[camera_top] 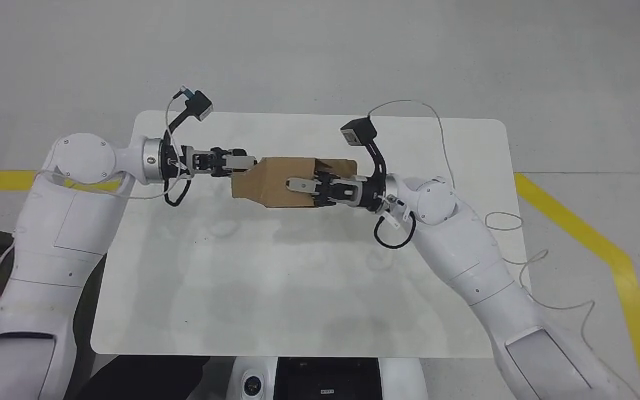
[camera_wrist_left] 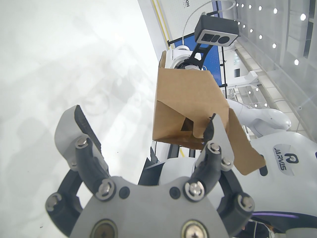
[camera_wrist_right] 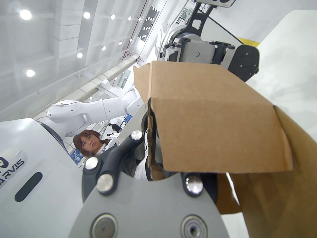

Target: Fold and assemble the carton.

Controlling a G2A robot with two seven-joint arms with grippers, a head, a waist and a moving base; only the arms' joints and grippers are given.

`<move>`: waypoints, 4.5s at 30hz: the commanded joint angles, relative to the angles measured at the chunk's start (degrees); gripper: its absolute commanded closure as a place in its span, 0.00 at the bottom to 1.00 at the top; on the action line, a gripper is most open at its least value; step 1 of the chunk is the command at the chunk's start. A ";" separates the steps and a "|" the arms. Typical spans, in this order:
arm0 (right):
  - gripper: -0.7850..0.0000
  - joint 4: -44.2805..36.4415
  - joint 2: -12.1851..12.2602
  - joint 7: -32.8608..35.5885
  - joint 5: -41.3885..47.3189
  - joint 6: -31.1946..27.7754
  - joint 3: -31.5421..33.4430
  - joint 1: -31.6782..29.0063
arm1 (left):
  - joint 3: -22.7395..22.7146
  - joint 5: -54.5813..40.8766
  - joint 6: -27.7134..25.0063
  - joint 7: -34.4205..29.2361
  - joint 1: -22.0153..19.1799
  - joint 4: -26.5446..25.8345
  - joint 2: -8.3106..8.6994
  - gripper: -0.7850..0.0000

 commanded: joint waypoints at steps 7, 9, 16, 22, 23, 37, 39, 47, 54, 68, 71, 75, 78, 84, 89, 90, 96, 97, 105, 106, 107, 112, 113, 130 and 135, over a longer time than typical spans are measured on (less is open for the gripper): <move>1.00 -0.33 -0.16 0.59 -0.16 0.20 -0.05 -0.07 | 0.72 0.58 0.06 -0.35 0.26 -1.03 -0.08 0.00; 1.00 -0.34 -0.26 0.79 -0.11 0.29 -0.24 -0.04 | 0.87 0.56 0.00 -0.38 0.27 -1.19 -0.11 0.00; 1.00 -0.01 -0.58 1.24 0.08 0.17 -0.65 0.23 | 1.00 0.05 -0.18 -0.50 0.28 -1.14 -0.17 0.00; 1.00 0.40 -0.78 1.65 -0.06 0.09 -0.82 0.40 | 1.10 0.06 -0.11 -0.51 0.34 -1.16 -0.19 0.00; 1.00 0.50 -0.80 1.56 -0.17 0.02 -0.76 0.43 | 1.15 0.07 -0.08 -0.53 0.36 -1.14 -0.19 0.00; 1.00 1.33 0.84 -2.97 -9.74 1.40 4.91 -0.14 | -0.92 -2.24 0.57 0.30 -0.39 1.95 0.04 0.00; 1.00 1.18 1.09 -3.40 -11.66 2.35 5.35 -0.49 | -1.30 -5.49 1.68 -0.48 -0.14 2.03 -0.01 0.00; 1.00 0.09 1.15 -4.73 -14.56 4.41 4.86 -0.85 | -2.25 -1.39 -0.55 1.31 0.76 -2.31 0.38 0.00; 1.00 -0.54 1.06 -5.13 -14.45 4.32 4.58 -0.86 | -1.24 7.28 -0.34 7.50 1.44 -4.29 0.38 0.00; 1.00 -1.69 0.67 -4.18 -9.44 3.09 3.89 -1.14 | -0.17 8.06 -0.05 8.52 0.38 -0.17 0.02 0.00; 1.00 -1.76 0.49 -3.74 -7.60 2.48 3.58 -1.12 | -0.16 7.17 -0.02 7.95 0.17 0.45 -0.03 0.00; 1.00 -1.56 0.26 -3.36 -5.84 1.78 3.27 -0.94 | -0.15 5.38 -0.57 6.90 0.16 0.69 -0.11 0.00; 1.00 -1.45 0.08 -2.94 -4.60 1.36 2.93 -0.83 | -0.29 4.36 -2.14 6.68 0.53 -0.11 -0.13 0.00; 1.00 -1.28 -0.35 -2.26 -2.41 0.50 2.17 -0.49 | -1.10 3.53 -4.78 6.34 1.85 -2.50 0.07 0.00; 1.00 -1.36 -0.67 -1.48 -0.18 -0.24 1.72 -0.42 | -1.17 4.20 -4.80 6.27 2.79 -3.75 0.20 0.00; 1.00 -1.39 -0.72 -1.21 0.24 -0.34 1.62 -0.40 | -1.17 4.22 -4.73 6.23 2.88 -3.89 0.22 0.00; 1.00 -1.21 -1.08 0.41 2.88 -0.70 1.05 -0.30 | -1.11 2.29 -4.50 5.13 3.12 -4.36 0.19 0.00; 1.00 -1.19 -1.14 0.68 3.24 -0.78 0.94 -0.27 | -1.04 1.71 -4.41 4.74 3.12 -4.36 0.17 0.00; 1.00 -0.55 -1.54 2.41 5.16 -1.15 0.54 0.13 | -0.37 0.04 -4.55 2.74 2.83 -4.60 0.01 0.00; 1.00 -0.49 -1.58 2.54 5.28 -1.17 0.50 0.16 | -0.26 0.06 -4.55 2.54 2.82 -4.69 -0.01 0.00; 1.00 -0.45 -1.62 2.68 5.39 -1.18 0.46 0.20 | -0.16 0.05 -4.52 2.40 2.82 -4.78 -0.02 0.00; 1.00 -0.27 -1.81 3.14 5.64 -1.28 0.39 0.34 | 0.18 0.02 -4.64 2.01 2.83 -5.19 -0.08 0.00; 1.00 -0.22 -1.84 3.17 5.64 -1.30 0.40 0.36 | 0.19 0.00 -4.68 1.96 2.82 -5.19 -0.09 0.00; 1.00 0.49 -2.29 3.60 5.65 -1.27 0.52 0.26 | 0.56 -0.35 -4.45 1.46 2.69 -5.40 -0.20 0.00; 1.00 2.28 -2.14 3.51 4.43 -0.73 1.32 0.39 | -0.12 0.54 -4.64 2.26 2.56 -4.35 -0.07 0.00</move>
